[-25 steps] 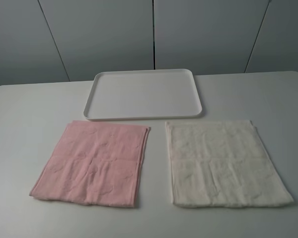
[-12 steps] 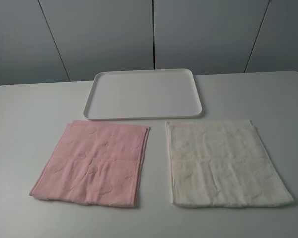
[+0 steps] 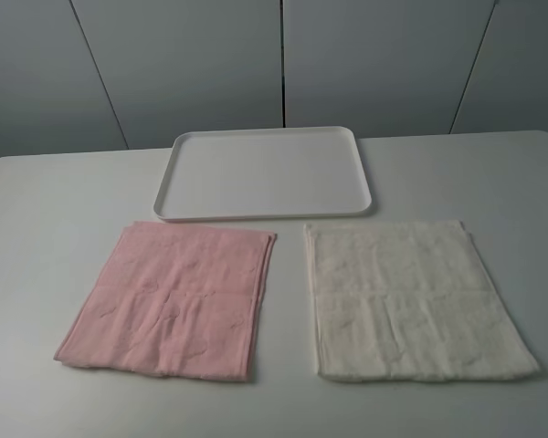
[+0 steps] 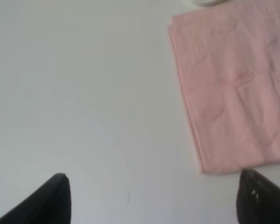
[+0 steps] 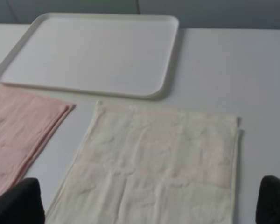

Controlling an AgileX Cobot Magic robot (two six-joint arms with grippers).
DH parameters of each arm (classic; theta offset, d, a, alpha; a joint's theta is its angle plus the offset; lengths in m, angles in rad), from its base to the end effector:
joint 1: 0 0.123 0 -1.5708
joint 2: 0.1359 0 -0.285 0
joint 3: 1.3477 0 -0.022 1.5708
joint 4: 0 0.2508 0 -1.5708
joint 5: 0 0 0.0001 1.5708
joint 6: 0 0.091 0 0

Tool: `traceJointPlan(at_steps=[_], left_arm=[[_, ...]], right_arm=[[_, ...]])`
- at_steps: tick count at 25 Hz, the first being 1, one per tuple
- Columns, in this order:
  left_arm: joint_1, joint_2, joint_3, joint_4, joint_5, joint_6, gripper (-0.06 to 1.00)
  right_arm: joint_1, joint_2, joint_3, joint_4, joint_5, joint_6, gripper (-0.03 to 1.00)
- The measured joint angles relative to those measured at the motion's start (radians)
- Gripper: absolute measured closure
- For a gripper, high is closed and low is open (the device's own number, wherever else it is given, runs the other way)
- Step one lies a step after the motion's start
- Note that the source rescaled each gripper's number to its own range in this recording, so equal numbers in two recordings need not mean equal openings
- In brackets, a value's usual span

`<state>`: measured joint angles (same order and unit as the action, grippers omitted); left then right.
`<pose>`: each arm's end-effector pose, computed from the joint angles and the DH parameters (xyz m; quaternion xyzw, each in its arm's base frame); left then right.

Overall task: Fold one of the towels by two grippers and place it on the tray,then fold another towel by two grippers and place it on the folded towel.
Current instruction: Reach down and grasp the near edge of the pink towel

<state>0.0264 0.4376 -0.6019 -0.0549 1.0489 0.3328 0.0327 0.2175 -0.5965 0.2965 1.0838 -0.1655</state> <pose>0.0616 -0.0027 0.2963 0.1376 0.9155 0.0406 0.3758 0.0185 0.0241 0.3044 -0.0854 0.8747 0.1173 0.4625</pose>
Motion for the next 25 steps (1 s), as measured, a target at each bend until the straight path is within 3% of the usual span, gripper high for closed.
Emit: traceJointPlan(at_steps=[5,10,14,17,22,25], left_arm=[[-0.061,0.21,-0.081,-0.008,-0.018,0.147,0.02],[-0.109,0.431,-0.118,0.066,-0.137,0.311,0.02],[-0.184,0.632,-0.144,0.111,-0.23,0.406,0.02],[-0.24,0.779,-0.173,0.149,-0.278,0.431,0.02],[-0.306,0.974,-0.221,0.161,-0.289,0.464,0.02],[-0.335,1.044,-0.226,0.161,-0.269,0.525,0.02]], right_arm=[[0.0,0.222,-0.004,0.134,-0.084,-0.185,-0.03],[0.0,0.461,-0.006,0.305,-0.119,-0.437,-0.03],[0.007,0.655,-0.053,0.375,-0.13,-0.592,-0.03],[0.086,0.771,-0.102,0.399,-0.162,-0.731,-0.03],[0.269,0.913,-0.15,0.395,-0.26,-0.86,-0.03],[0.386,0.962,-0.163,0.341,-0.303,-0.908,-0.03]])
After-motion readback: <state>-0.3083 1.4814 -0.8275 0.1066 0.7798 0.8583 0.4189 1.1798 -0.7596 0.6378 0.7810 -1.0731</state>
